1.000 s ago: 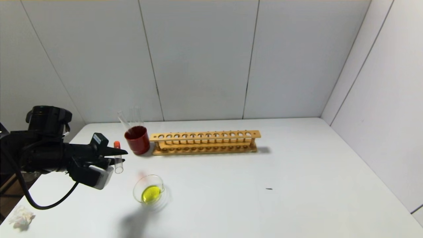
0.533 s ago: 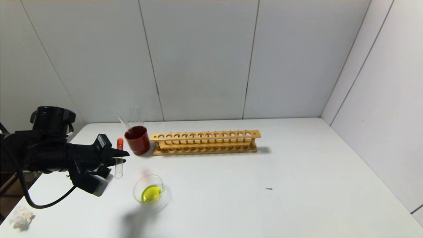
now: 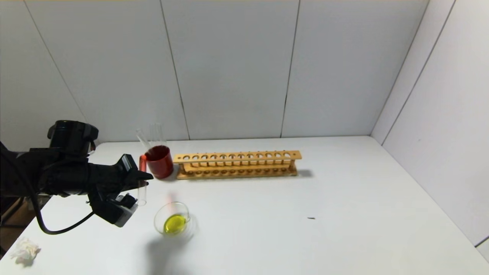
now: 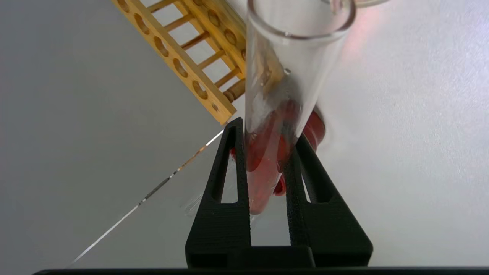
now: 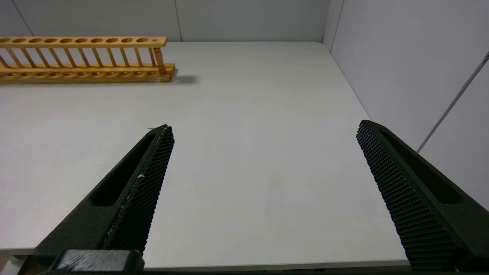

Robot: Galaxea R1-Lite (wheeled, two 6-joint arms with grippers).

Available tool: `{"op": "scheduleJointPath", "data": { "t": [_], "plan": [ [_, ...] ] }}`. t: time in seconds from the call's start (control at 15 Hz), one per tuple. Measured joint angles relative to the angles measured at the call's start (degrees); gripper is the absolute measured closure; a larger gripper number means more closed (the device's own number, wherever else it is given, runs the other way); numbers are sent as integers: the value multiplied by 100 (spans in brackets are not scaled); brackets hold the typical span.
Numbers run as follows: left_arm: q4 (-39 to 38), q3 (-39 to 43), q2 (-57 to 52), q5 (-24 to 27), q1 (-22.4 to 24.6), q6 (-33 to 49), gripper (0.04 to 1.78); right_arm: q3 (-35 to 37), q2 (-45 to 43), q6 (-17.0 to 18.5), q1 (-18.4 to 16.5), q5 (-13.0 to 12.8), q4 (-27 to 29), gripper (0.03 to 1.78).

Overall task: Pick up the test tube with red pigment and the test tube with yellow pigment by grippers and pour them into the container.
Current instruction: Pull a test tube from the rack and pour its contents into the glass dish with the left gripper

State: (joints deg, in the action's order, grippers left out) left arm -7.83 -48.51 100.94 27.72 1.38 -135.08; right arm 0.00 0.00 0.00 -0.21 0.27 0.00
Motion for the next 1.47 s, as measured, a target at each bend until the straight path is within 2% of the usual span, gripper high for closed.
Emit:
{"op": "scheduleJointPath", "data": {
  "t": [0.27, 0.6, 1.47],
  "plan": [
    [-20, -212, 157, -315, -236, -100, 151, 0, 0, 0, 5, -2, 0, 6],
    [-236, -424, 534, -446, -407, -238, 151, 0, 0, 0, 2, 0, 0, 6],
    [-339, -452, 767, -529, -473, -240, 151, 0, 0, 0, 0, -2, 0, 6]
  ]
}}
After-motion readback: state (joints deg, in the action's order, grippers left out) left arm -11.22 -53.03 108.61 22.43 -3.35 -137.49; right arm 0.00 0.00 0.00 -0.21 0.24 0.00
